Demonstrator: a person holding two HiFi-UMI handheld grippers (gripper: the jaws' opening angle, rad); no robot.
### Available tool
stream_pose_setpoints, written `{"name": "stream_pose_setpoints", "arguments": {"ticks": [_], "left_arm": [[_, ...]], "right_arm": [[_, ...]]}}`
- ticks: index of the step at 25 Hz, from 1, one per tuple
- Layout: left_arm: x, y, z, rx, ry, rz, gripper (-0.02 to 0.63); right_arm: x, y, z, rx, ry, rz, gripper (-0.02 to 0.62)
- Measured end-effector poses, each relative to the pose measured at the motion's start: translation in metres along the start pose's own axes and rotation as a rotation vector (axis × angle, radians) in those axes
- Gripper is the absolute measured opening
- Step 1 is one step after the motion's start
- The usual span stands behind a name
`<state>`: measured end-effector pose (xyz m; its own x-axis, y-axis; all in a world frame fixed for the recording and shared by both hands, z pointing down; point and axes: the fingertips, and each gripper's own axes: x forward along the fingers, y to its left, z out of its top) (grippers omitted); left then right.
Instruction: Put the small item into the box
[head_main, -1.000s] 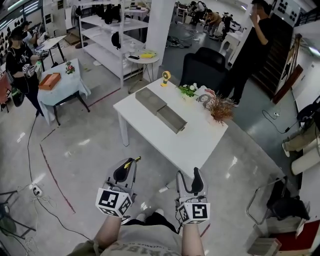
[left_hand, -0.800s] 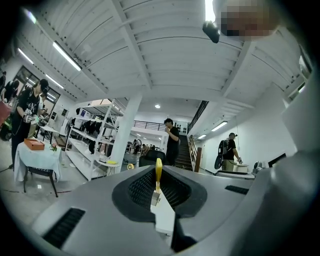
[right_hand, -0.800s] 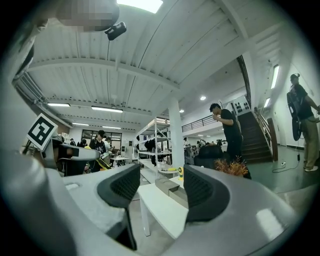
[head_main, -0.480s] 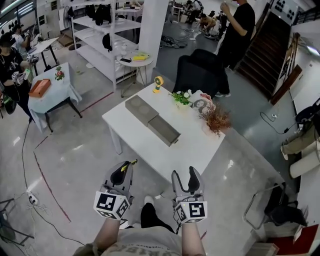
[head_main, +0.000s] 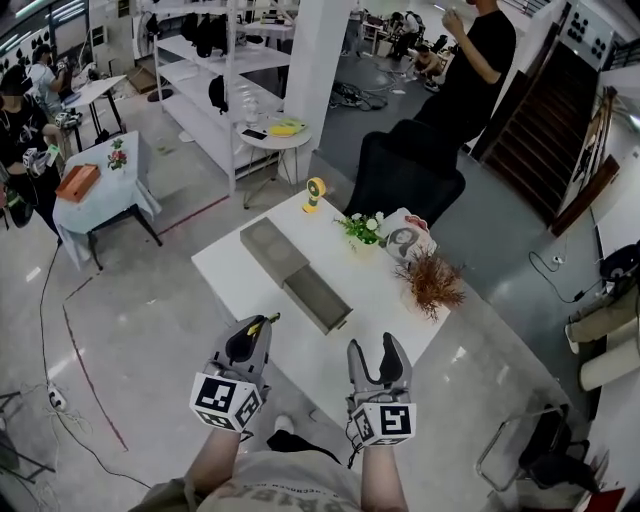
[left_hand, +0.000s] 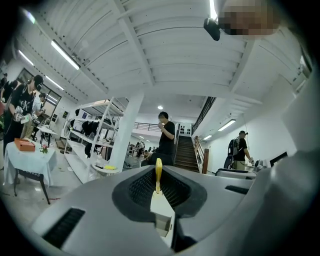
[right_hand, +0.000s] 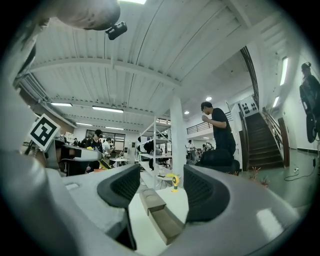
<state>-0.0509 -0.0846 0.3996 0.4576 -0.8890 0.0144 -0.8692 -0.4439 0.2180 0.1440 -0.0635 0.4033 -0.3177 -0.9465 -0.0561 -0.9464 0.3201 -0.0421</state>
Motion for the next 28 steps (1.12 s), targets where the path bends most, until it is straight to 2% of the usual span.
{"name": "stream_pose_setpoints", "arguments": {"ticks": [7,16,25,28], "left_arm": [[0.042,0.004,-0.015,-0.007,0.033,0.032,0.031],[0.069,0.013,-0.033,-0.019,0.114,0.030,0.031],[0.114,0.024,-0.044,-0.019,0.167,-0.040,0.031],[0.129,0.031,-0.046,0.003,0.193,-0.073,0.031]], "right_arm": [[0.034,-0.039,-0.020,0.034,0.023,0.023,0.261],[0.056,-0.050,-0.044,0.059,0.077,0.063,0.261],[0.080,-0.052,-0.062,0.055,0.120,0.059,0.261],[0.094,-0.051,-0.066,0.051,0.130,0.053,0.261]]}}
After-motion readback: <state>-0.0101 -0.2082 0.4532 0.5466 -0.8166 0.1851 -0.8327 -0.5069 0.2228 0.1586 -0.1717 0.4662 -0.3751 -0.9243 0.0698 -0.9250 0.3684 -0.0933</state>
